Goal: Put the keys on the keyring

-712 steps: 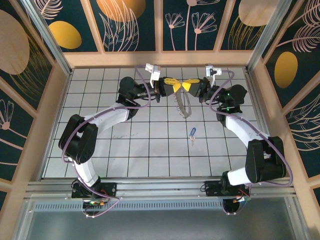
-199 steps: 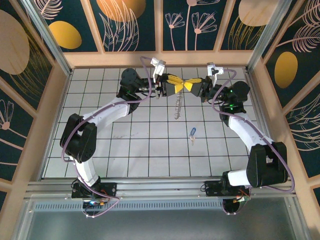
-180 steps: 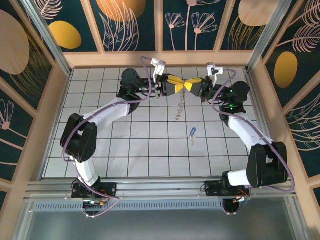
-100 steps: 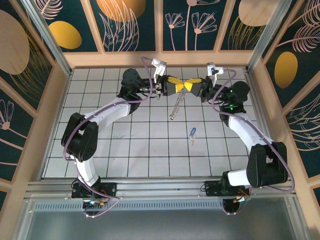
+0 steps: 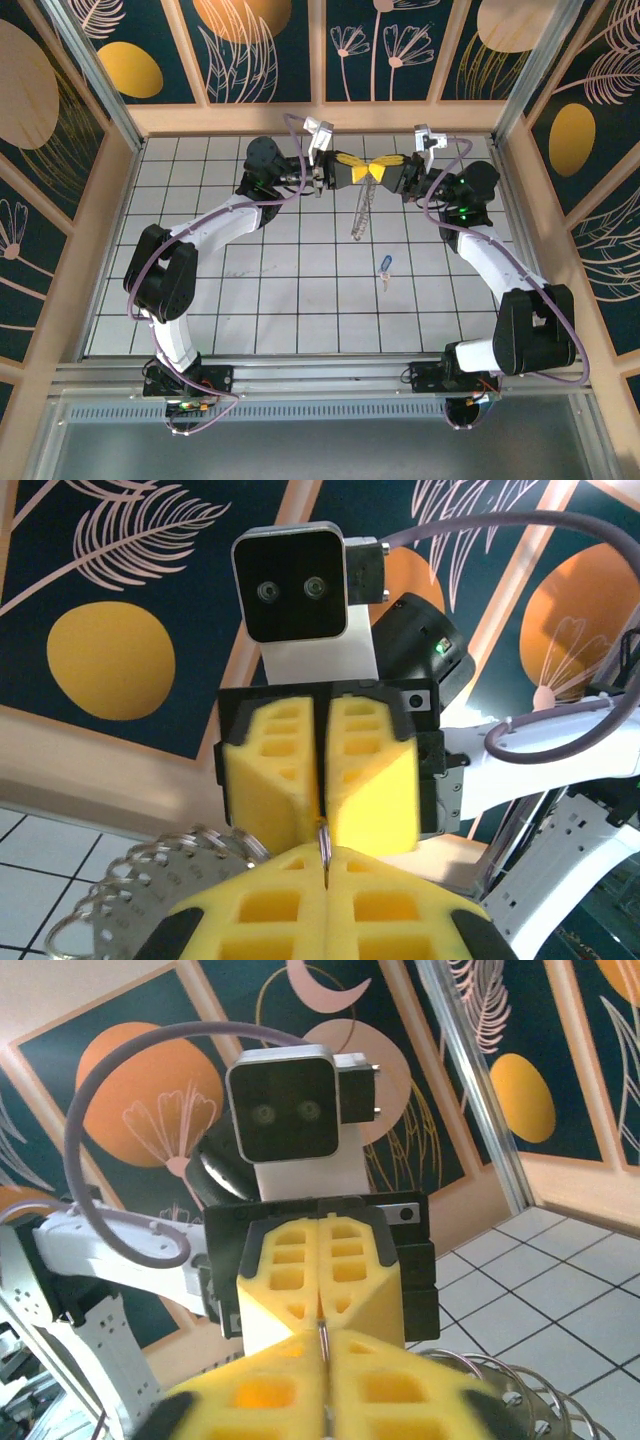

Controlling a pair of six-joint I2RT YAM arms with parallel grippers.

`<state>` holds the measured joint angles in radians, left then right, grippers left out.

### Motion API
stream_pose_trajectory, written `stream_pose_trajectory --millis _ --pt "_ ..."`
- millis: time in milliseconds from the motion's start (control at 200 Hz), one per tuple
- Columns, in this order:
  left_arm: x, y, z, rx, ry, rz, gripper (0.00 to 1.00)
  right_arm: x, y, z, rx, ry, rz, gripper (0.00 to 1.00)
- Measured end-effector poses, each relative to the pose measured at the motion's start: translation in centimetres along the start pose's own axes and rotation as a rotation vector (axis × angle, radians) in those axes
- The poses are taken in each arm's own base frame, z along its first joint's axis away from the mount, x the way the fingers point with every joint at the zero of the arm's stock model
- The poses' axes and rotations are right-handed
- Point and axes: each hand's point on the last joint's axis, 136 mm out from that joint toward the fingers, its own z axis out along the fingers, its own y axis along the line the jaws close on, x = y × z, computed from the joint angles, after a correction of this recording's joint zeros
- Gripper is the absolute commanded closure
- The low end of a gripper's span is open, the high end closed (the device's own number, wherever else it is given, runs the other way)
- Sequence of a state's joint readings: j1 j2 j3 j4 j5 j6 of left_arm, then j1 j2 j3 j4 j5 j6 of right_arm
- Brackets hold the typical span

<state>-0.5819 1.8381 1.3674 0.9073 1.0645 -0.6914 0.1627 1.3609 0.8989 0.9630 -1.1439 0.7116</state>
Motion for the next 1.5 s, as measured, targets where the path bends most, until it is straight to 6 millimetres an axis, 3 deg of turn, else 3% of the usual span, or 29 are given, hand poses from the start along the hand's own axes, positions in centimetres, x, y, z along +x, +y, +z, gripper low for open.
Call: stream_pose_trajectory --millis 110,275,360,455,641,866,1286,1501 --pt "0.6 0.8 0.0 -0.034 0.015 0.025 1.0 -1.3 -1.4 -1.3 0.096 -0.052 0.023 0.52" --pt "0.9 0.9 -0.4 -0.082 0.033 0.097 1.0 -4.2 -3.2 -5.9 0.286 -0.2 0.044 0.5" --pt "0.7 0.5 -0.7 -0.099 0.03 0.154 1.0 -4.4 -4.1 -7.6 0.354 -0.247 0.085 0.49" --pt "0.5 0.0 -1.0 -0.115 0.024 0.214 1.0 -3.2 -5.4 -8.6 0.413 -0.259 0.155 0.49" --pt "0.4 -1.2 -2.0 -0.145 -0.008 0.346 1.0 0.7 -7.9 -9.6 0.506 -0.222 0.293 0.49" --pt "0.1 -1.7 -2.4 -0.148 -0.042 0.466 1.0 4.5 -9.0 -10.3 0.546 -0.178 0.379 0.5" --pt "-0.5 -3.5 -2.8 -0.102 -0.118 0.593 1.0 4.9 -8.3 -9.8 0.508 -0.158 0.369 0.51" --pt "-0.5 -3.9 -2.4 -0.031 -0.142 0.522 1.0 4.7 -8.0 -9.3 0.49 -0.156 0.352 0.52"
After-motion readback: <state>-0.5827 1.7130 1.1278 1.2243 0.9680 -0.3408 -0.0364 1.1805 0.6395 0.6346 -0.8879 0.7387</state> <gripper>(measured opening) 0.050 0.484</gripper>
